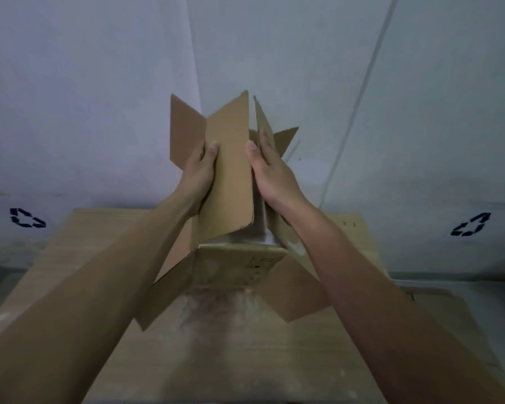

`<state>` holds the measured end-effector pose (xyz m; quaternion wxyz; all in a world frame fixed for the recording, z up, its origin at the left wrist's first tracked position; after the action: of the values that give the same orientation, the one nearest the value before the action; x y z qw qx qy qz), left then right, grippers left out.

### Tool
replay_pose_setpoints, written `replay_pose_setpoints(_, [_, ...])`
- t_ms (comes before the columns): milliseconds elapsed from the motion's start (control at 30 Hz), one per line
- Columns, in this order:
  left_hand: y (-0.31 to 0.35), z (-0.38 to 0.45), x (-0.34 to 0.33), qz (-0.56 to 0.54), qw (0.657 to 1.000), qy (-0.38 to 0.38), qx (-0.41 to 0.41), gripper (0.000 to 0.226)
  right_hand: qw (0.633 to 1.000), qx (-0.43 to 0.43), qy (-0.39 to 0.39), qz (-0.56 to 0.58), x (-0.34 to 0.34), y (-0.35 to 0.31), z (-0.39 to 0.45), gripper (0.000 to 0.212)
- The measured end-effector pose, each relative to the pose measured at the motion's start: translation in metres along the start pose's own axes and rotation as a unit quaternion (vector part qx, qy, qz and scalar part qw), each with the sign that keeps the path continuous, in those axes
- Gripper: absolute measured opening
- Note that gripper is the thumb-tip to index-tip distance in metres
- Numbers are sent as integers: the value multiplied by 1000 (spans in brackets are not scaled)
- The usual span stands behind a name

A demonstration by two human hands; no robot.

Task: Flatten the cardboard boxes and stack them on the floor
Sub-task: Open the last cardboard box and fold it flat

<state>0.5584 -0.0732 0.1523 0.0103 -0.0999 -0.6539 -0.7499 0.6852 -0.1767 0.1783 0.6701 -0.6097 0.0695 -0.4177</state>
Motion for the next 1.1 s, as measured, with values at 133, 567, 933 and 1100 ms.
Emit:
replay_pose_setpoints(133, [-23,-8,33,-9,1000,8,20,44,997,14,-7,-72,-39,-10,-18,69])
replay_pose_setpoints(567, [-149,-76,74,-21,975,-54,215,68,983,-142,-81,-85,-117,83,-111,73])
replay_pose_setpoints(933, [-148,-69,108,21,965,-46,257,36,947,-8,-13,-322,-78,51,-73,67])
replay_pose_setpoints(1100, [-139,-64,121,60,974,2,220,19,838,92,-55,-536,-81,54,-89,86])
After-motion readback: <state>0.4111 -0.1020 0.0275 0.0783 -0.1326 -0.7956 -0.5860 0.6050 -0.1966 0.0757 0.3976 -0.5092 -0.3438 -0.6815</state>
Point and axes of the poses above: each hand's wrist, its own z-axis towards the middle knuckle, its own x-axis out of the back of the hand, y = z × x, the point moved 9 cm from there along z, towards the middle knuckle, and after that the axes turned 15 degrees about y, right-handed, at the moved point
